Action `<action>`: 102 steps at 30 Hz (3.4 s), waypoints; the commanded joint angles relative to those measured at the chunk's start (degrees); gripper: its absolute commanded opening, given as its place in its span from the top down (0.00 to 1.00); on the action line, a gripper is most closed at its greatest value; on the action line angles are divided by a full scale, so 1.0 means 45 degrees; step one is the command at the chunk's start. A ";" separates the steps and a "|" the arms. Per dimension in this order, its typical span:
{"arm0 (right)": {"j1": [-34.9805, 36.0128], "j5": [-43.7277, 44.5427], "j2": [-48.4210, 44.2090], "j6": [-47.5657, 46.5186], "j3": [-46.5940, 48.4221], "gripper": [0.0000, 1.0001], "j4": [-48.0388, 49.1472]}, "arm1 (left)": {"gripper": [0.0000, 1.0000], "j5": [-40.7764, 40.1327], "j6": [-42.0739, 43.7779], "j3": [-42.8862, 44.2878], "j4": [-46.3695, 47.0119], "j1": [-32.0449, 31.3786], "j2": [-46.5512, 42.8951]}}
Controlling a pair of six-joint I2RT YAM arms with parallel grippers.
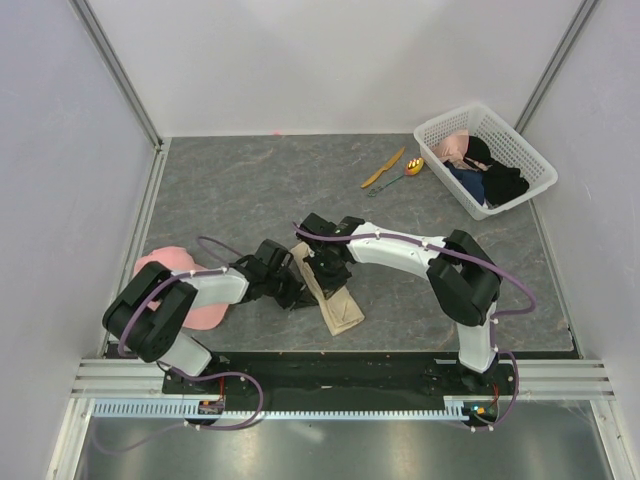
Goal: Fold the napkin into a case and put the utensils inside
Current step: Grasp the top corner of the smaller rectangle folded napkin from the folded napkin, then pick up the smaller rectangle-folded napkin from the center of the board.
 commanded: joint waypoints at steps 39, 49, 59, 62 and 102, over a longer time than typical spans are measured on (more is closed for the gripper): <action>-0.1356 -0.3579 -0.1546 0.2047 -0.4159 0.77 0.5090 | 0.94 0.0963 0.0534 0.2362 0.0240 0.1617 0.0688; -0.1941 -0.4028 -0.3049 0.2536 -0.3964 0.68 0.4779 | 0.96 0.0846 0.2231 0.1816 -0.0230 0.1578 0.1451; -0.1161 -0.5083 -0.2582 0.3708 -0.6168 0.71 0.7216 | 0.97 0.0611 0.3152 0.1484 -0.0602 0.1637 0.1431; -0.1161 -0.4888 -0.1959 0.3300 -0.7049 0.77 0.7825 | 0.97 0.0670 0.3210 0.1483 -0.0465 0.1637 0.1626; 0.0440 0.0657 0.0309 0.0330 0.0665 0.55 0.0911 | 0.74 -0.2612 0.6571 0.3554 -0.9840 0.3707 -0.6693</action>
